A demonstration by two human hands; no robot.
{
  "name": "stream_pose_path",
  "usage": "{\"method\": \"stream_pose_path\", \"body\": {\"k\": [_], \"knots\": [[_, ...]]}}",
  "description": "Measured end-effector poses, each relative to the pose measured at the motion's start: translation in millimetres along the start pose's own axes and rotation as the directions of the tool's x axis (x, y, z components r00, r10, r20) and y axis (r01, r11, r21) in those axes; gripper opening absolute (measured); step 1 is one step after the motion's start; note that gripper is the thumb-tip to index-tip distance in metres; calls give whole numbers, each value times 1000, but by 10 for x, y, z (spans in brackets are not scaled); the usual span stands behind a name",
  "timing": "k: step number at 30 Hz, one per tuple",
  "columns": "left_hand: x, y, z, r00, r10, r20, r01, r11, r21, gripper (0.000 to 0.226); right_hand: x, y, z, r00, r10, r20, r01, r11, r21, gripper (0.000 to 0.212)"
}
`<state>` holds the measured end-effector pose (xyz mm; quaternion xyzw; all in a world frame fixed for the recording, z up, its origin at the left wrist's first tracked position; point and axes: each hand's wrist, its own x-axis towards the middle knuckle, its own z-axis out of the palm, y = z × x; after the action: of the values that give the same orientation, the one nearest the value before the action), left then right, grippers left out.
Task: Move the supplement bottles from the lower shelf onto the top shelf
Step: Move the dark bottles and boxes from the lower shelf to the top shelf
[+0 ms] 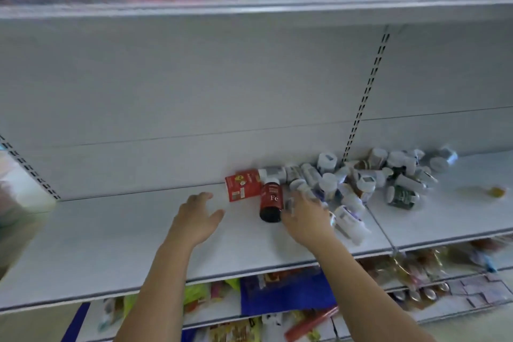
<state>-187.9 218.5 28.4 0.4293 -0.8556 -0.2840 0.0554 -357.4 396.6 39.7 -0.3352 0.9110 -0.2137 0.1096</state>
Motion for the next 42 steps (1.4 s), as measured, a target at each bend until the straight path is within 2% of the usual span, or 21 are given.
{"method": "stream_pose_path", "body": {"k": [2,5,7,10,13,15,17,18,20,22,24,25,28,30,33,37,39,42], "knots": [[315,76,138,1000,19,12,-19,999,39,61,317,-86,144,1000,-11,29,13,997,-72,42],[781,209,295,993,106,48,-108,993,53,46,702,-163,327,996,-52,66,66,972,-224,56],[1065,225,397,985,154,73,-161,982,100,51,894,-160,437,993,-56,107,86,949,-304,71],[1316,238,569,974,214,69,-223,958,182,76,1097,-134,579,989,-2,149,47,953,-300,83],[1392,154,679,981,194,7,-191,955,227,76,1157,-127,595,991,26,130,4,975,-223,87],[1366,103,644,994,110,-19,-108,990,90,62,1117,-128,508,995,50,89,-41,995,-96,80],[1256,96,520,999,-17,-29,12,988,-153,54,1067,-123,399,995,51,90,-61,992,112,58],[1175,115,443,997,-76,-6,71,952,-298,56,1033,-122,335,994,32,106,-57,969,242,48],[949,193,239,988,-123,94,155,801,-578,67,935,-156,198,990,-20,140,-56,853,518,38],[655,318,40,981,-39,191,172,636,-752,58,771,-262,7,989,-58,138,-53,725,687,33],[327,468,-135,973,65,222,148,559,-815,39,551,-393,-205,989,-98,113,-22,653,757,19],[150,548,-219,975,80,209,134,538,-832,34,423,-462,-321,988,-112,107,-13,629,777,17],[-280,703,-448,983,77,167,115,450,-886,31,8,-617,-661,992,-104,70,0,563,827,28],[-574,792,-658,989,57,134,95,444,-891,33,-270,-711,-884,994,-108,27,29,484,875,25],[-1032,903,-988,997,80,6,-34,488,-872,37,-647,-845,-1190,986,-168,14,66,459,886,18],[-1629,989,-1449,984,88,-153,-176,548,-818,69,-1075,-1028,-1576,963,-270,-18,147,468,871,22],[-1864,1032,-1710,970,101,-220,-238,573,-784,69,-1266,-1151,-1791,942,-327,-72,224,456,861,25],[-2091,1123,-2092,928,145,-343,-357,607,-710,56,-1448,-1356,-2087,895,-408,-179,347,389,853,26]]}}
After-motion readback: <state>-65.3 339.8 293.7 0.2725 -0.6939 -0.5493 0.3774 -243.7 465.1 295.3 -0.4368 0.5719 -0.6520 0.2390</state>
